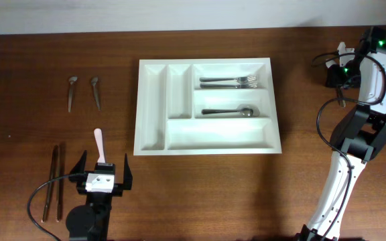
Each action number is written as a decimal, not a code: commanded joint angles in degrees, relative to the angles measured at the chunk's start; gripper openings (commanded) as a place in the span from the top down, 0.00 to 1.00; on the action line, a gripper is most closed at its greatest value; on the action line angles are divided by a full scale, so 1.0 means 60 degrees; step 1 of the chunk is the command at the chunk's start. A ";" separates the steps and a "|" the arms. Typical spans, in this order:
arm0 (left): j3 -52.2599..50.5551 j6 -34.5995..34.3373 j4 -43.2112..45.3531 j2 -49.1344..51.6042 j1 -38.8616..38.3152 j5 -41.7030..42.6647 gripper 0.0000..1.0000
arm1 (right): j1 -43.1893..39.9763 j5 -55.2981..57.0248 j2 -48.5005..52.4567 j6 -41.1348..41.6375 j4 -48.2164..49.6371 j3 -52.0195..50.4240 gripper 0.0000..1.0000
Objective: Pack container
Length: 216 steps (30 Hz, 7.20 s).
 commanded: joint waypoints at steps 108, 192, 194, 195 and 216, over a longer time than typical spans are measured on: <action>-0.0073 0.0011 0.0025 -0.0080 0.0047 -0.0069 0.01 | 0.2732 -0.1723 -0.0841 0.3395 -0.2922 -0.0423 0.45; -0.0073 0.0011 0.0025 -0.0080 0.0047 -0.0069 0.01 | 0.2816 -0.1235 -0.0627 0.2998 -0.2488 -0.0546 0.40; -0.0073 0.0011 0.0025 -0.0080 0.0047 -0.0069 0.01 | 0.2852 -0.1147 -0.0627 0.2994 -0.2481 -0.0546 0.39; -0.0073 0.0011 0.0025 -0.0080 0.0047 -0.0069 0.01 | 0.2878 -0.1151 -0.0627 0.2994 -0.2477 -0.0546 0.38; -0.0073 0.0011 0.0025 -0.0080 0.0047 -0.0069 0.01 | 0.3359 -0.0812 -0.0503 0.2976 -0.2546 -0.0550 0.36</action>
